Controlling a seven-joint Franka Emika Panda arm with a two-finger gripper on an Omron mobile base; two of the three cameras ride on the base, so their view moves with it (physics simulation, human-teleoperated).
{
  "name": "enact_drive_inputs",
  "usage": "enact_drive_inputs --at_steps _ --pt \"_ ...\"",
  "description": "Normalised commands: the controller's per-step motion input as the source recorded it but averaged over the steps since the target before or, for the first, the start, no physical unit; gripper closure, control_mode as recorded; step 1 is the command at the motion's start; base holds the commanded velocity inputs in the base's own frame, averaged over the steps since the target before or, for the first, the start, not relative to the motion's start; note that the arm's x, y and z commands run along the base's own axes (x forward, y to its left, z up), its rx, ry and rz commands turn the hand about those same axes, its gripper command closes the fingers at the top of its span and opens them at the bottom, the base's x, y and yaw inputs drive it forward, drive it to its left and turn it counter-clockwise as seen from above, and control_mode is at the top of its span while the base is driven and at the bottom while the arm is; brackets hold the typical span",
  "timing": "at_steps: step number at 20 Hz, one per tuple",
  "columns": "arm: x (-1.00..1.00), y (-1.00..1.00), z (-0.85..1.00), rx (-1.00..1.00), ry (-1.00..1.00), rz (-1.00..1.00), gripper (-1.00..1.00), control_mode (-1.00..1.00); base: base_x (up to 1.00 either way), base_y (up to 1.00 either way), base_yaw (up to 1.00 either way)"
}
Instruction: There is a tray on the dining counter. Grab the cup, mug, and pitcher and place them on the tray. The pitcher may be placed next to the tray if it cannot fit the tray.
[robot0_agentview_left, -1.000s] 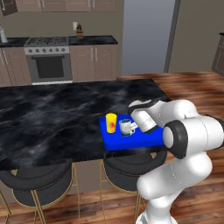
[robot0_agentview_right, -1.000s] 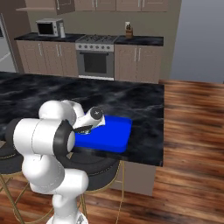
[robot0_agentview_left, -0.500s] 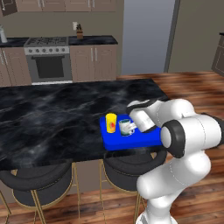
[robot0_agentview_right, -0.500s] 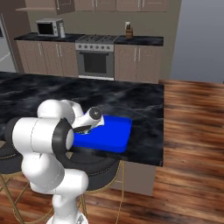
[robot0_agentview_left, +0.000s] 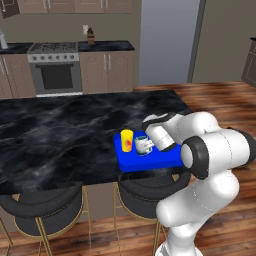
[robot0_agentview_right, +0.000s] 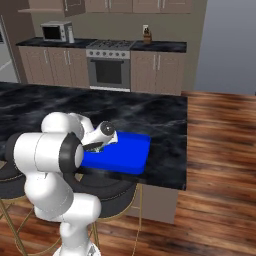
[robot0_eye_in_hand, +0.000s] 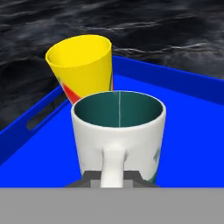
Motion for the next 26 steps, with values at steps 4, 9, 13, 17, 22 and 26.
enact_drive_inputs --at_steps 4,9,13,17,22,26 --pt "0.0 0.04 0.0 0.0 0.05 0.0 1.0 -1.0 0.0 0.0 0.0" --pt "0.0 0.0 0.0 0.0 0.02 0.0 -1.0 -1.0 0.0 0.0 0.0" --pt "0.0 0.0 0.0 0.0 0.0 0.0 -1.0 -1.0 0.0 0.0 0.0" --pt "0.0 0.0 0.0 0.0 0.0 0.0 -1.0 -1.0 0.0 0.0 0.0" --pt "0.0 0.0 0.0 0.0 0.0 0.0 -1.0 -1.0 0.0 0.0 0.0" --pt "0.0 0.0 0.0 0.0 -0.03 0.0 -1.0 -1.0 0.0 0.0 0.0"
